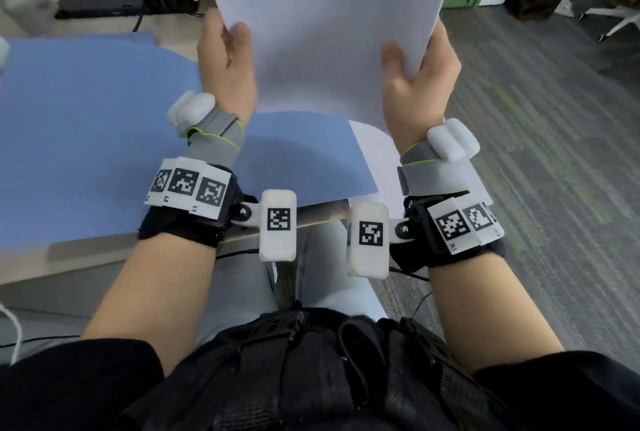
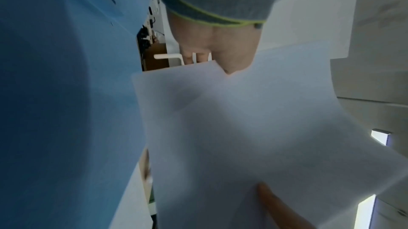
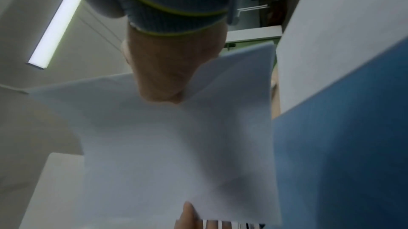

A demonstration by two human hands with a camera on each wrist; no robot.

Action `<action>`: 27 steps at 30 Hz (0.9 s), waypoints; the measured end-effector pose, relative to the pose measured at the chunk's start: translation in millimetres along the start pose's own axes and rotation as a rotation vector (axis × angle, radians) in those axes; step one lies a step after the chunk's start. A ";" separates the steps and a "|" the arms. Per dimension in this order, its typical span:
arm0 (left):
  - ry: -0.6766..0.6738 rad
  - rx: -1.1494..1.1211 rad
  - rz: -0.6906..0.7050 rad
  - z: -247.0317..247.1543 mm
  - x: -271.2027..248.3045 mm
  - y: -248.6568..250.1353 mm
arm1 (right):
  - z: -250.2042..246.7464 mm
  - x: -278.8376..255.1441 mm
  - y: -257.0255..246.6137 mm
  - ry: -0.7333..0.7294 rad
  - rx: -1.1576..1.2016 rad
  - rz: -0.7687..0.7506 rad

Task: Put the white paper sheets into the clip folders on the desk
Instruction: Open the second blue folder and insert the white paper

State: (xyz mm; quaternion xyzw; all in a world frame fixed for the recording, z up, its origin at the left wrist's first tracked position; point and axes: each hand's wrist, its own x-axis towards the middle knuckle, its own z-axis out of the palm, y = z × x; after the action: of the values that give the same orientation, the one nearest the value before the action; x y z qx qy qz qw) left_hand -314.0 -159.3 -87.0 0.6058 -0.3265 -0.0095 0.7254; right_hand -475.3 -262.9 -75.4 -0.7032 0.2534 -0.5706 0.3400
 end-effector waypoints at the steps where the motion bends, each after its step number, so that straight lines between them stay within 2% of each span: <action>1: -0.001 0.015 -0.004 -3.1 -1.1 -3.9 | 2.5 -2.6 4.2 -0.059 0.028 0.075; 4: -0.027 0.126 -0.096 -13.1 -12.1 -14.3 | 10.3 -16.3 14.2 -0.176 0.175 0.296; 7: -0.058 0.225 -0.151 -17.6 -18.1 -16.8 | 16.6 -24.7 14.7 -0.196 0.275 0.415; 14: 0.009 0.224 -0.119 -26.2 -10.5 -7.0 | 22.8 -17.6 12.2 -0.179 0.412 0.423; 20: -0.024 0.359 -0.255 -31.6 -26.0 -29.5 | 33.3 -34.9 22.5 -0.215 0.309 0.515; 24: -0.044 0.393 -0.267 -35.5 -16.0 -25.4 | 39.7 -28.2 23.3 -0.189 0.268 0.486; 27: -0.088 0.506 -0.291 -44.8 -4.7 -21.8 | 43.3 -16.9 25.7 -0.222 0.250 0.462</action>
State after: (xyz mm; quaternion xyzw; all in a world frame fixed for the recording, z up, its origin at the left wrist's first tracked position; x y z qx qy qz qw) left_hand -287.7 -124.0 -110.9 0.8068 -0.2594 -0.0578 0.5277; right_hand -436.0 -258.5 -110.8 -0.6377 0.2959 -0.4242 0.5708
